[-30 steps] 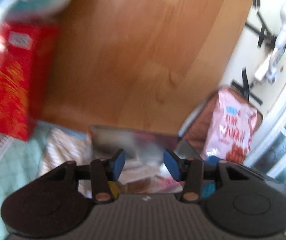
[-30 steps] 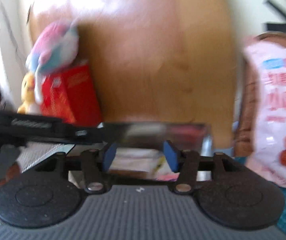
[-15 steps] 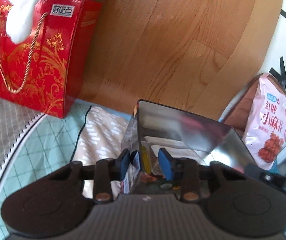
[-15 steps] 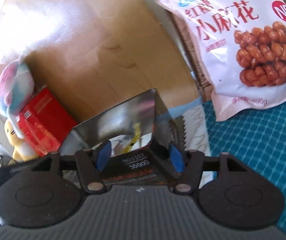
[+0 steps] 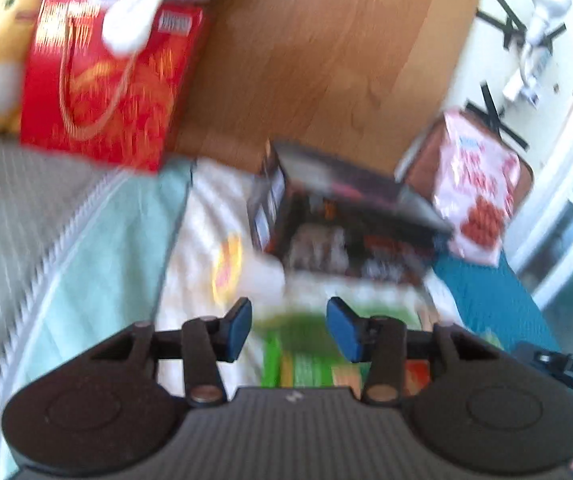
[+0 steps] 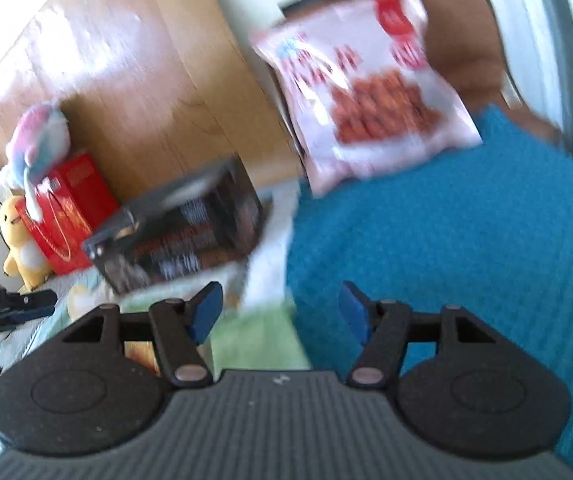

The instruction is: Organize snacks

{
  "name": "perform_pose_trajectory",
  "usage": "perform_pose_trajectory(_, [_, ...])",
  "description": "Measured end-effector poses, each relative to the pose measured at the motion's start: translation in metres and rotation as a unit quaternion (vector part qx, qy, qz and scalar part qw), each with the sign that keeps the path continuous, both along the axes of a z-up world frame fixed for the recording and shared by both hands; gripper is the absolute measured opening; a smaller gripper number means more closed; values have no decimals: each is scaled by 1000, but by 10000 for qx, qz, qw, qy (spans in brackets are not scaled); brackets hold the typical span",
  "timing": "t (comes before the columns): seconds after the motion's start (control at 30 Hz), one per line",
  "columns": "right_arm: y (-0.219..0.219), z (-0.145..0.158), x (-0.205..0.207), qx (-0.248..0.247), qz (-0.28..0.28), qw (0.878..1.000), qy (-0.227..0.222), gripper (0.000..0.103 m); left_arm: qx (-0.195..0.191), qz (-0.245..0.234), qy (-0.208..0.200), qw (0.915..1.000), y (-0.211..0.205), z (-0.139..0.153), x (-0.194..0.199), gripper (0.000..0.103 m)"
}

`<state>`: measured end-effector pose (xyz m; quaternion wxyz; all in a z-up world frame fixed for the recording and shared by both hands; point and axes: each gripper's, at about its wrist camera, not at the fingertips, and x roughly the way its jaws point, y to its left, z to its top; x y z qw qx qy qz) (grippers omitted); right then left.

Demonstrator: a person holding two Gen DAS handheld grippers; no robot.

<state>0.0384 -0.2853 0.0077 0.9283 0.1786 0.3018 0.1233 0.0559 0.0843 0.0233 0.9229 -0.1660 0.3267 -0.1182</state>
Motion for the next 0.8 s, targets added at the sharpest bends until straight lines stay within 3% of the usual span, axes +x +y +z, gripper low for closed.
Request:
perform_pose_trajectory(0.1, [21, -8, -16, -118, 297, 9995, 8, 65, 62, -249, 136, 9996, -12, -15, -20, 42])
perform_pose_trajectory(0.2, [71, -6, -31, -532, 1112, 9923, -133, 57, 256, -457, 41, 9986, -23, -17, -38, 42])
perform_pose_trajectory(0.33, [146, -10, -59, -1487, 2311, 9600, -535, 56, 235, -512, 66, 9984, -21, -17, -56, 42])
perform_pose_trajectory(0.4, [168, -9, -70, -1534, 2909, 9419, -677, 53, -18, -590, 136, 9982, -13, -17, -61, 41])
perform_pose_trajectory(0.47, [178, -6, -74, -1594, 3066, 9347, -832, 53, -245, -547, 162, 9981, 1, -16, -66, 41])
perform_pose_trajectory(0.53, [177, 1, -73, -1721, 2965, 9343, -973, 54, -198, -331, 92, 9992, 13, -13, -68, 42])
perform_pose_trajectory(0.63, [159, 11, -59, -1549, 2700, 9449, -1011, 54, -419, -92, 107, 9990, 32, -9, -62, 42])
perform_pose_trajectory(0.8, [144, 9, -41, -1375, 2438, 9570, -767, 54, -835, -212, 231, 9960, 39, -8, -49, 45])
